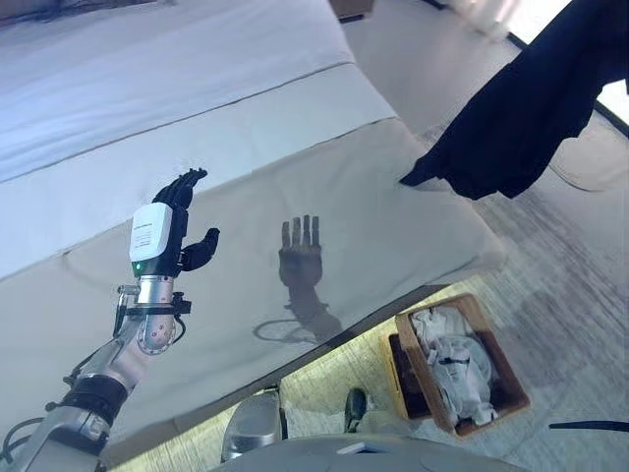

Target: Pick up the clothes from the bed and place them into the basket

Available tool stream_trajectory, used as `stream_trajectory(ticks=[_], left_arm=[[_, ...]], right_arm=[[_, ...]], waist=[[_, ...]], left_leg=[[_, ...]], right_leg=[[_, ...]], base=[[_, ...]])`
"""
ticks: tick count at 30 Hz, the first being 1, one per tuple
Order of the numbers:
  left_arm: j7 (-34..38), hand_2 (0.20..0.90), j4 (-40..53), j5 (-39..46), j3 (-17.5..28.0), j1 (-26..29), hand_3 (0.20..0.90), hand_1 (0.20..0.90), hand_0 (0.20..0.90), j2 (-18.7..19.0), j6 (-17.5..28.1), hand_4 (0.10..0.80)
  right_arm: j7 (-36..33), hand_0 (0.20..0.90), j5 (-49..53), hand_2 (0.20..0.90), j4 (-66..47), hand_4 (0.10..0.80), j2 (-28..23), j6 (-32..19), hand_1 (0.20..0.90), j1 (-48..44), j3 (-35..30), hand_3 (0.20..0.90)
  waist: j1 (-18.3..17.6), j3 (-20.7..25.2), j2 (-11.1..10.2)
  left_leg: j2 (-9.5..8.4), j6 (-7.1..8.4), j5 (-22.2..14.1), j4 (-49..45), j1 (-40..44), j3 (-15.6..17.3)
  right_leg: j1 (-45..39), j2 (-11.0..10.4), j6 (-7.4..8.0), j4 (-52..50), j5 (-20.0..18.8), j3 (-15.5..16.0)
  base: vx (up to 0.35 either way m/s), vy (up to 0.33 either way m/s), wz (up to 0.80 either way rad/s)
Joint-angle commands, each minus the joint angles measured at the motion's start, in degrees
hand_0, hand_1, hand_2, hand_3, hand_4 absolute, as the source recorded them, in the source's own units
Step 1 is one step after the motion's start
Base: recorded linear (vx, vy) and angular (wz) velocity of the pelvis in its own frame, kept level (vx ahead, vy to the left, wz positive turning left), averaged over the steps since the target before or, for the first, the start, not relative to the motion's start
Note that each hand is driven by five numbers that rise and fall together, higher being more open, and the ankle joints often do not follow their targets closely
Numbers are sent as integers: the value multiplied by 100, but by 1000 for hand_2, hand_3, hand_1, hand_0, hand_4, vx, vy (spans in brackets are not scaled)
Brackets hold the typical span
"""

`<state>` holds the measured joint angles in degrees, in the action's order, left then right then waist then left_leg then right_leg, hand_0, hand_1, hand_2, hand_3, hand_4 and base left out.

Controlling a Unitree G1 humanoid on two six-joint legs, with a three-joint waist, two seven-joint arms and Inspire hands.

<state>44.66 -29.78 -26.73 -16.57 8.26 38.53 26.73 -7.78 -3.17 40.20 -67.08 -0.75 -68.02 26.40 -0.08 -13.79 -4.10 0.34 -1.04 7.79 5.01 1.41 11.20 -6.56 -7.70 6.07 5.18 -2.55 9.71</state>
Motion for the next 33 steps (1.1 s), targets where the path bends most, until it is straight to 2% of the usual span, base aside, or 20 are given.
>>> stream_trajectory(ticks=[1,5,8,10,17,23,33], left_arm=[[394,900,-37,-43,-148,57,900,900,900,6,488,800],[321,900,-186,-62,-119,144,900,900,900,-19,532,800],[309,900,-293,-69,-56,153,900,900,900,-77,509,800],[313,900,-312,-82,-58,154,900,900,900,-66,526,800],[275,900,-435,-212,80,141,900,900,900,-277,611,800],[102,900,-449,-177,45,252,900,900,900,-336,556,800],[2,900,-442,-79,-67,419,900,900,900,-373,453,800]], right_arm=[[-572,300,147,300,-444,100,-876,-166,300,119,-201,200],[-622,300,151,300,-751,100,-1083,-97,300,911,-920,200],[-426,300,215,300,-978,100,-1140,-138,300,1807,-1691,200],[-340,300,249,300,-1051,100,-1141,-112,300,2041,-1885,200],[188,300,229,300,-1332,100,-762,-227,300,3734,-3065,200],[468,300,200,300,-1309,100,-246,-285,300,4457,-3386,200],[615,300,297,300,-900,100,336,-346,300,4703,-3175,200]], waist=[[-181,1154,102],[-424,1185,103],[-645,1199,116],[-664,1205,101],[-987,1208,171],[-1086,1175,205],[-1121,1075,262]], left_leg=[[367,347,-942,-101,522,-115],[405,342,-978,-94,564,18],[422,336,-1022,-117,593,154],[430,337,-1034,-137,591,187],[453,331,-1128,-218,630,445],[449,325,-1186,-341,574,547],[433,300,-1240,-409,529,611]], right_leg=[[427,240,-45,-708,303,-201],[492,296,-22,-643,242,-440],[567,361,-8,-602,200,-645],[588,376,-11,-598,193,-697],[678,465,-10,-522,120,-926],[777,482,-6,-565,97,-990],[874,475,17,-565,52,-1034]], base=[[-15,2,-40],[-29,-5,-25],[-17,-7,-40],[-11,-4,-29],[12,-8,-22],[12,-16,-5],[3,-10,-5]])
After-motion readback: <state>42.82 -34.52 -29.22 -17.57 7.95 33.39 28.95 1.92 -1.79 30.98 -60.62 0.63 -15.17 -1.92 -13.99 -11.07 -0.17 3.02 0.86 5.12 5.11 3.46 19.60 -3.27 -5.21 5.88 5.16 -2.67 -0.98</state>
